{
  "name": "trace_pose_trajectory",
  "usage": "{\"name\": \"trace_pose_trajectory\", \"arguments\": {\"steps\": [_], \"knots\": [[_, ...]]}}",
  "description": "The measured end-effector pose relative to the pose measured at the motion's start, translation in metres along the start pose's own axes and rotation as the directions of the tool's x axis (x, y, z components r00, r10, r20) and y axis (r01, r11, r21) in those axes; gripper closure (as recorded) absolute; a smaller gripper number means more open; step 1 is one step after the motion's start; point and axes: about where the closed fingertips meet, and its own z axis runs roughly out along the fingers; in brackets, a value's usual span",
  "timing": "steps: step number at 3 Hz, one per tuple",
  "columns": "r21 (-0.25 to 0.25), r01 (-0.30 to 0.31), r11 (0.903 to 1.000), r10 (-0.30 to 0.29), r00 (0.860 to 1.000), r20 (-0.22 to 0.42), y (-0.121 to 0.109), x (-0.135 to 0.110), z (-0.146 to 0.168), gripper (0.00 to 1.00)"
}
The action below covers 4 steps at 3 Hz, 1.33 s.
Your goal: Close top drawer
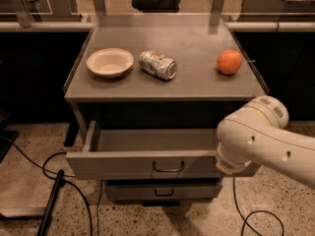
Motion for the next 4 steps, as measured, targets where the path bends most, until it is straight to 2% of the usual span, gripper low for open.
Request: {"name": "trace_pose_trajectory", "arguments": {"steps": [1,4], "knots": [[0.078,-0.012,0.9969,0.01,1.0,0.02,-0.0267,-0.0206,-0.001,1.0],[0.089,-0.011,0.996,0.01,1.0,0.018,-0.0294,-0.0206,-0.0018,0.36]]}}
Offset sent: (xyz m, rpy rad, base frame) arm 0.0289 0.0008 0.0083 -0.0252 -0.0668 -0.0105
